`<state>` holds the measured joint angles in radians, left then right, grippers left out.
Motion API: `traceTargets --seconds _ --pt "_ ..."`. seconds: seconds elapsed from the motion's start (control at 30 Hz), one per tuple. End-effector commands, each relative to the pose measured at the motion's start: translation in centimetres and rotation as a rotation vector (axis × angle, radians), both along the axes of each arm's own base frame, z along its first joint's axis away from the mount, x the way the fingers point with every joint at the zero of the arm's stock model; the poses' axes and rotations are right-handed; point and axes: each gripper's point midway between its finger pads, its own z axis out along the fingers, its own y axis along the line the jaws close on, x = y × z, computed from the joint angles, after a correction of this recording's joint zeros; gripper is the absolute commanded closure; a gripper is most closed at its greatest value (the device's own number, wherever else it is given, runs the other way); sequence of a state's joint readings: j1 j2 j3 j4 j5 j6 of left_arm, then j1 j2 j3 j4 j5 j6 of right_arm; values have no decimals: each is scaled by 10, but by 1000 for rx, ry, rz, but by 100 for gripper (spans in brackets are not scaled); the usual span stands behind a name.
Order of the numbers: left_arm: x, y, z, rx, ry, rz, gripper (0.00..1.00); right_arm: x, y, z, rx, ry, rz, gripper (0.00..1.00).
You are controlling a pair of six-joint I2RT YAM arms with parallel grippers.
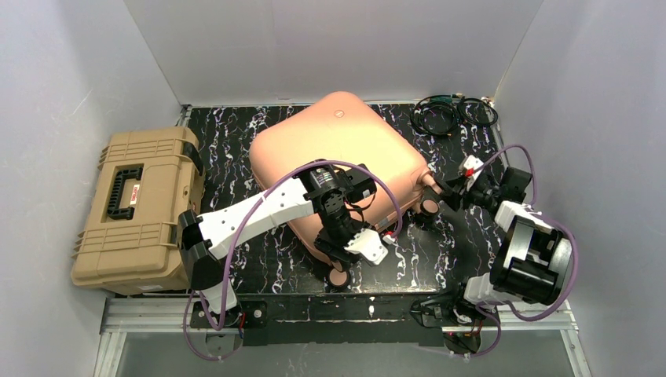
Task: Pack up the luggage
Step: Zip the luggage at the center of the board.
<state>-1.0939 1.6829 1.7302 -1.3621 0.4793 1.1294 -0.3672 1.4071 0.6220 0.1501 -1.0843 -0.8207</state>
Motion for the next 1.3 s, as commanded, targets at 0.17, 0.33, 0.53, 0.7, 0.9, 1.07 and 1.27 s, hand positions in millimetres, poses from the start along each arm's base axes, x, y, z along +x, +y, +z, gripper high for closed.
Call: traceTargets --seconds 0.17,0.33,0.53,0.7,0.9,1.07,1.27 --pt "-40 37 27 123 200 146 100 -64 45 7 219 116 341 38" --pt "-37 30 30 92 194 176 100 -67 52 4 329 74 304 35" --pt "-16 10 30 50 157 287 100 -69 57 3 347 115 319 35" --pt "-7 5 31 32 136 314 100 -76 48 -1 234 390 415 2" --pt "3 5 27 38 98 347 100 -81 4 -30 -139 734 346 2" --pt "32 2 22 23 1 447 100 -50 -53 -38 -412 664 -74 2" --pt "57 -4 30 -47 -24 554 100 -10 -91 36 -449 234 -466 2"
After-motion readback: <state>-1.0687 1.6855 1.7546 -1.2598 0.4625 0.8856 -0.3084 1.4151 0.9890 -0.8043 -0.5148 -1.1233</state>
